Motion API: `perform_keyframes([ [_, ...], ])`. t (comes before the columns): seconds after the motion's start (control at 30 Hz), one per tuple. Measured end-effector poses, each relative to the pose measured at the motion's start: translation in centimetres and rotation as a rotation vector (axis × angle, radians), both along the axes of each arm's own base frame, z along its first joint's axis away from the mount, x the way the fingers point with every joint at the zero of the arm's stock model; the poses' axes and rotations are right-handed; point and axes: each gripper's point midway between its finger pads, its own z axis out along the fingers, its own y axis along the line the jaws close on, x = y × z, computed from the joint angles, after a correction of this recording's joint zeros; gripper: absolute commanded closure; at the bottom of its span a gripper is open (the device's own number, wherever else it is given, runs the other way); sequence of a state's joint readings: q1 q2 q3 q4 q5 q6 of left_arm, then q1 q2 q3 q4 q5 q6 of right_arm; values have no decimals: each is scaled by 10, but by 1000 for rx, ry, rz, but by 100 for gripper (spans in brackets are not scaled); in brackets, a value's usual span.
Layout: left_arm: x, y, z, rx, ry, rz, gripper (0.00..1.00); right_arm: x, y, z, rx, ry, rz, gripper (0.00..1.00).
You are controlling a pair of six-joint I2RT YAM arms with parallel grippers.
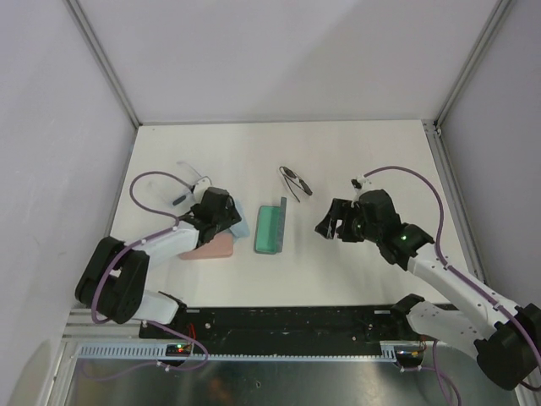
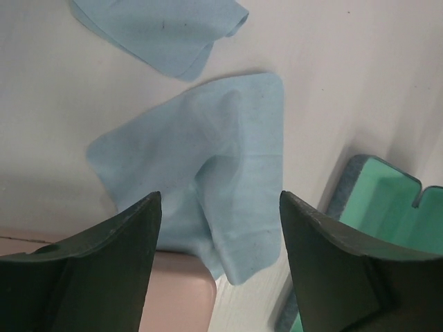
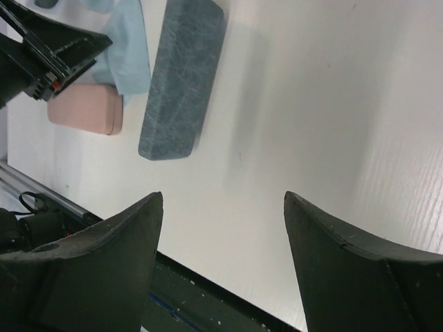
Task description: Organize the sunglasses
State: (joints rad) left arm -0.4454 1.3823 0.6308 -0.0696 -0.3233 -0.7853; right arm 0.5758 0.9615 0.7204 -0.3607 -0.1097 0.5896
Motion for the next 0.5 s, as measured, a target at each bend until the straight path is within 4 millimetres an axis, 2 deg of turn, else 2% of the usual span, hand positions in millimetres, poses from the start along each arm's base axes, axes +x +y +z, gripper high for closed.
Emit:
perform_keyframes([
  [0.17,5,6,-11,32,30,13,33,-3,0,-4,-9,14,8,25],
  [0.23,7,8,-16,49,46,10,46,-3,1,-4,-8,13,8,25],
  [0.33,11,7,-25,74,71,-4,84,-4,3,-5,-8,13,13,26],
  [0.37,14,7,-27,85,77,-14,92,-4,4,-6,-9,15,17,26],
  [0.43,20,4,-29,94,78,-30,98,-4,8,-10,-14,27,26,26],
  [0.5,27,-1,-29,97,73,-56,99,-6,11,-13,-20,37,36,26],
])
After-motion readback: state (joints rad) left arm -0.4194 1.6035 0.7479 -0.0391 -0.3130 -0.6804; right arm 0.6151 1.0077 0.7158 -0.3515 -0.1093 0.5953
